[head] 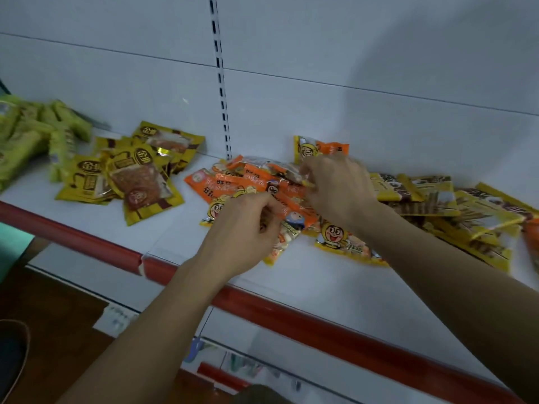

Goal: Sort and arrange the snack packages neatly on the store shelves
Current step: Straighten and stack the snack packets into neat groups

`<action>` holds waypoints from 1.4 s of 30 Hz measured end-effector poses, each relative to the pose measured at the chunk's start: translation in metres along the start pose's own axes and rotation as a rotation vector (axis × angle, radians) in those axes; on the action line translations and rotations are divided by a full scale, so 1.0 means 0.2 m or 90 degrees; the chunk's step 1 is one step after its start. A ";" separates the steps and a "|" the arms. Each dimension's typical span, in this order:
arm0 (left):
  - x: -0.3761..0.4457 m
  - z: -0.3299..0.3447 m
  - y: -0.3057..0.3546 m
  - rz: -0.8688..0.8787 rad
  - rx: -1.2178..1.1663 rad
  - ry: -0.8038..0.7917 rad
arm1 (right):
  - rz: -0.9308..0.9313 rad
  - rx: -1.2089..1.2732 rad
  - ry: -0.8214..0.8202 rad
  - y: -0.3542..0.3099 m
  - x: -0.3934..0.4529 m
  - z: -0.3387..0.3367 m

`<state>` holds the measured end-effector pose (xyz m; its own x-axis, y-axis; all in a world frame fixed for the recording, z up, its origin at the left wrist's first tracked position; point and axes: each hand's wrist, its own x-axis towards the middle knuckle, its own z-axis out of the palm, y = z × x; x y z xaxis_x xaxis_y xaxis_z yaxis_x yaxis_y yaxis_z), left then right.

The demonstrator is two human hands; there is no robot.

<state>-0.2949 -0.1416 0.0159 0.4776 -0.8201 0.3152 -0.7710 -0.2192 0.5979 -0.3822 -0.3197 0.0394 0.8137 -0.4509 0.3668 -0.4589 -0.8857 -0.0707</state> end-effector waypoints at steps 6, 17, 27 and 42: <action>0.03 0.01 -0.01 -0.096 -0.272 0.125 | 0.120 0.339 0.204 -0.02 -0.07 -0.21; 0.06 0.07 0.16 -0.134 -0.576 0.102 | 0.382 0.846 0.210 -0.05 -0.53 -0.26; 0.04 0.22 0.43 -0.072 -0.552 -0.022 | 0.387 0.834 0.199 0.09 -0.80 -0.27; 0.04 0.65 0.91 -0.097 -0.556 -0.076 | 0.463 0.659 0.266 0.75 -1.26 -0.52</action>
<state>-0.4862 -0.2565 0.0302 0.4641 -0.8750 0.1377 -0.0839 0.1113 0.9902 -0.6928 -0.3281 0.0326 0.2449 -0.9513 0.1872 -0.1069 -0.2184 -0.9700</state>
